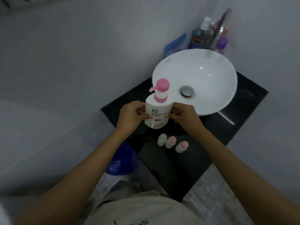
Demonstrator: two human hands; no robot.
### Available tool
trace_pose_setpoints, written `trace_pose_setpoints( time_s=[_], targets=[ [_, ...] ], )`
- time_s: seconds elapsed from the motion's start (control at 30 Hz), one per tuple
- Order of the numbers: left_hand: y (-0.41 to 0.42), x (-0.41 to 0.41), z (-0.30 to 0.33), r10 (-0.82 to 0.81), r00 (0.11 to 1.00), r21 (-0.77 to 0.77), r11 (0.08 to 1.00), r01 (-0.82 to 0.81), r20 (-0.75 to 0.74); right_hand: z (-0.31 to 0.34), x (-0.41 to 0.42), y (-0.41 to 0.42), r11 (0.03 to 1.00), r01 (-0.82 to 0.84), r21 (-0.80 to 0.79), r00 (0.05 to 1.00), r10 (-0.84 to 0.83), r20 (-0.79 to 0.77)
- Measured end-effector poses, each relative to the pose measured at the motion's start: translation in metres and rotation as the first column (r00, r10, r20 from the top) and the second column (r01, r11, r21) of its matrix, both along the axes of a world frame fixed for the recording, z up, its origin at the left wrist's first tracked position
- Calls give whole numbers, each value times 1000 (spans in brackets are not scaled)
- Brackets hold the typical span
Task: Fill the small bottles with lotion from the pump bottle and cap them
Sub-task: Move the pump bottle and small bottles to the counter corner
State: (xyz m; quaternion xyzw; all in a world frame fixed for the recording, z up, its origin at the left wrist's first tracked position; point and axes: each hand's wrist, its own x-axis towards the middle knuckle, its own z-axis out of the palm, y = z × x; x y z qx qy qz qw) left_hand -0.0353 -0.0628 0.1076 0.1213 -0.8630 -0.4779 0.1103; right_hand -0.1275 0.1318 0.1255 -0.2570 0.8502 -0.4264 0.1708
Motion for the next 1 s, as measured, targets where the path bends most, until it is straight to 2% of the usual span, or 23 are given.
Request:
trace_pose_setpoints(
  time_s=[0.23, 0.47, 0.8, 1.0],
  targets=[
    [-48, 2, 10, 265, 964, -24, 964, -266, -26, 11, -42, -80, 975, -223, -19, 972, 224, 65],
    [-78, -15, -7, 438, 898, -80, 897, -435, 34, -15, -79, -143, 947, -322, 14, 941, 318, 119],
    [-103, -27, -25, 528, 847, -85, 848, -522, 66, -31, -92, -186, 935, -355, -8, 923, 352, 156],
    [-113, -35, -27, 524, 848, -70, 851, -520, 77, -34, -93, -197, 942, -334, -31, 921, 333, 200]
  ],
)
